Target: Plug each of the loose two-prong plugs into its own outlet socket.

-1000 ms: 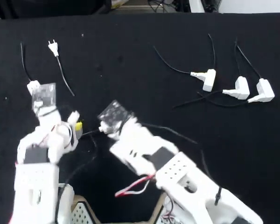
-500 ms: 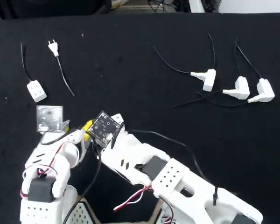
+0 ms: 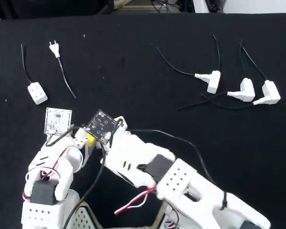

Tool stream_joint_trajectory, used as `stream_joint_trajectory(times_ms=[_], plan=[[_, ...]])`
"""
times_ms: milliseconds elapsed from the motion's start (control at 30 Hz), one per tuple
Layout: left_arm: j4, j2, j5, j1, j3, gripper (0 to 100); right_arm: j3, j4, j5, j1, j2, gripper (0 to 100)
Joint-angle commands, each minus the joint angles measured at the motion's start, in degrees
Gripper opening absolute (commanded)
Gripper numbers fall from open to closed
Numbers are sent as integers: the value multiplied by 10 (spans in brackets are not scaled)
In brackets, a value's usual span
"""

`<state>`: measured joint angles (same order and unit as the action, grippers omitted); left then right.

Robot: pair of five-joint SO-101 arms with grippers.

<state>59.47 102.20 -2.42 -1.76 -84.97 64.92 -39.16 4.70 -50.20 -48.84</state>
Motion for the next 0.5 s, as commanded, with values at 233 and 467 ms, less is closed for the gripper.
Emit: stream_joint_trajectory(times_ms=[233,467], plan=[[4,-4,-8,-6,2,234,9,35,1,15,-129,11],[4,-4,-7,-6,3,234,26,24,18,30,-131,11]])
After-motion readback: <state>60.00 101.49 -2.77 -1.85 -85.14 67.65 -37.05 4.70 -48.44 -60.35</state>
